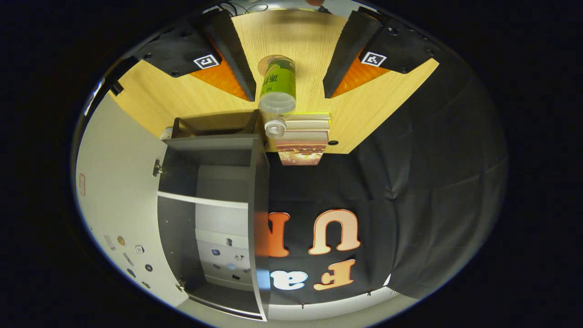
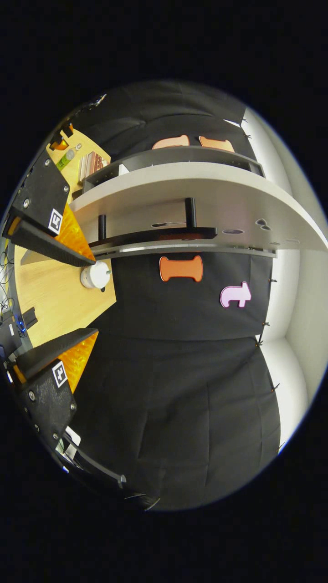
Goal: Open the cabinet door with the right hand, grasp the bottle in the cabinet with the left hand and place it on the coaster, then close the cabinet door with the right hand.
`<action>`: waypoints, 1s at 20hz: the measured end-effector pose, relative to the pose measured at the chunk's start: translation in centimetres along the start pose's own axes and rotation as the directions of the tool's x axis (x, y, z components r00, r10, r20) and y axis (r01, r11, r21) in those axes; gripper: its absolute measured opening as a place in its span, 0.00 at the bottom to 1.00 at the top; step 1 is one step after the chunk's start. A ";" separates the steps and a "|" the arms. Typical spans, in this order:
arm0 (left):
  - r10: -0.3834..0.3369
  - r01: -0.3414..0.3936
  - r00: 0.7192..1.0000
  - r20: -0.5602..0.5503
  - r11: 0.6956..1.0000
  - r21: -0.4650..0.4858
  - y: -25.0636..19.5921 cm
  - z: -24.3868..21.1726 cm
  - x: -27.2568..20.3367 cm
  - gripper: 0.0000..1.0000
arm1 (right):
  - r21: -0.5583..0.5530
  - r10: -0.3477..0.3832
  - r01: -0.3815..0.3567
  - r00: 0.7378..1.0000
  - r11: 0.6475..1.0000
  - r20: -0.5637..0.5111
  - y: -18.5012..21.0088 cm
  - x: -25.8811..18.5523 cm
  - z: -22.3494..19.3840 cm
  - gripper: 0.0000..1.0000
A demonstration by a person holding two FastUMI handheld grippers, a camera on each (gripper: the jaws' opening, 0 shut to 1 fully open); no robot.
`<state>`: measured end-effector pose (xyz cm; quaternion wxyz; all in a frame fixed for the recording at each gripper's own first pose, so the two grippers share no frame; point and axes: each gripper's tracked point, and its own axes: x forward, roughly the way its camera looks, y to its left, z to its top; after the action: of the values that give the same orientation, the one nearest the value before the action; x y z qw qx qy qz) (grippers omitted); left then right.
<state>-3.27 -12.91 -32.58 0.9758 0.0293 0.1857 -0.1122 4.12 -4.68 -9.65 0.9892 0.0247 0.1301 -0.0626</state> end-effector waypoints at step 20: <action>-0.012 0.028 0.977 0.213 0.997 -0.073 10.8 21.4 -4.7 0.95 | 0.013 0.144 -0.145 0.989 0.989 0.030 12.7 -1.0 -0.1 0.86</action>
<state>2.59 -3.55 -10.77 0.9893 -0.0217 0.0845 -0.1173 4.83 8.01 -9.05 0.9927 0.0405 0.1132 0.0079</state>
